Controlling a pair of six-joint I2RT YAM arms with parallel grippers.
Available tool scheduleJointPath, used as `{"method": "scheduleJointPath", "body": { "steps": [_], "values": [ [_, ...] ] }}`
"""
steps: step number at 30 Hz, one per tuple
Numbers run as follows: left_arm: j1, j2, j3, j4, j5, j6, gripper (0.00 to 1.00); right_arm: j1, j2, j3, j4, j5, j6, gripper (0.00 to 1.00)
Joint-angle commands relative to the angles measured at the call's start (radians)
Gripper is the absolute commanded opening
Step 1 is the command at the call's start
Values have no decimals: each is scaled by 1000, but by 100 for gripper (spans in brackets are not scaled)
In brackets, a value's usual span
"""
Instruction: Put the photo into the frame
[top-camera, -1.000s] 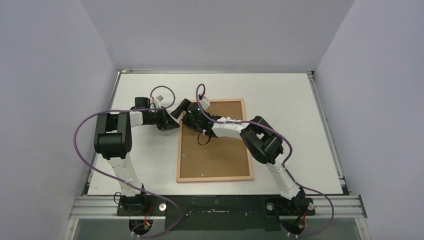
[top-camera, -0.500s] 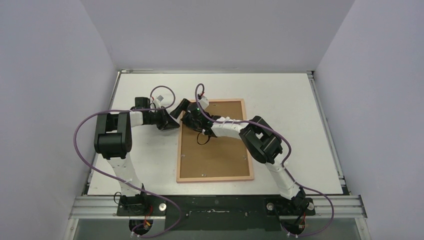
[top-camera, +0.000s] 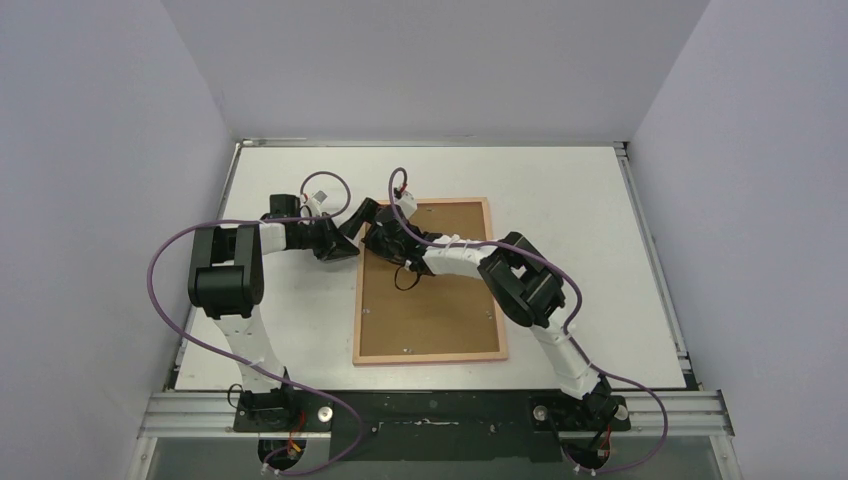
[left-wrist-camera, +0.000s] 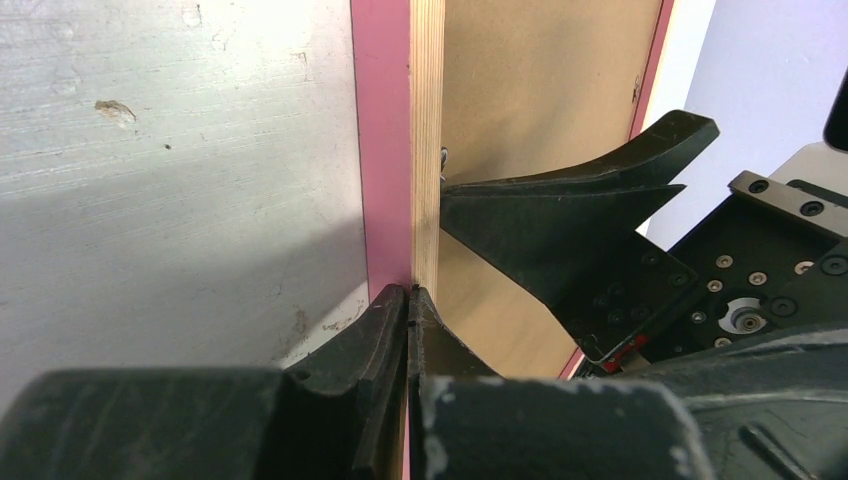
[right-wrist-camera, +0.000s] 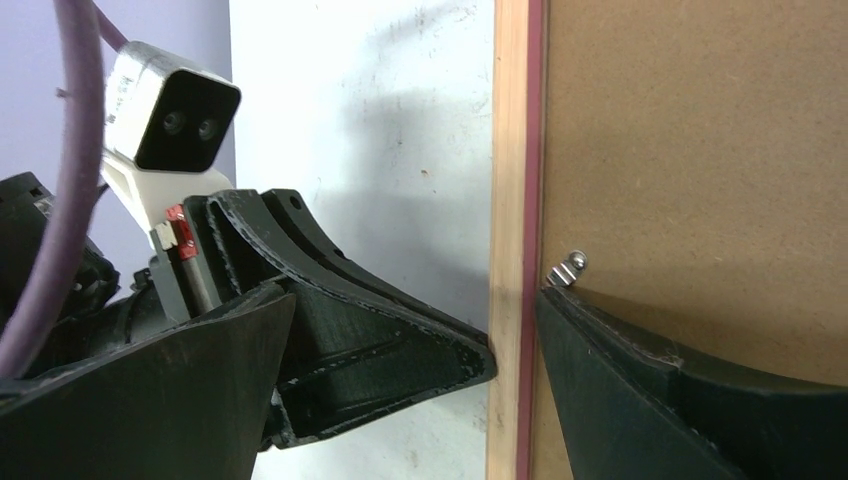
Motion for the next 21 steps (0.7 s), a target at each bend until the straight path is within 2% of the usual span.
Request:
{"method": "scheduleJointPath", "body": {
  "steps": [1, 7, 12, 21],
  "values": [
    [-9, -1, -33, -71, -85, 43, 0, 3, -92, -49, 61, 1, -40, 97],
    [0, -23, -48, -51, -91, 30, 0, 3, -130, -75, -22, 40, -61, 99],
    [0, -23, -47, -60, -92, 37, 0, 12, -94, -18, -96, 59, -84, 100],
    [-2, -19, -52, -52, -83, 31, 0, 21, -36, 46, -112, 41, -77, 100]
  ]
}}
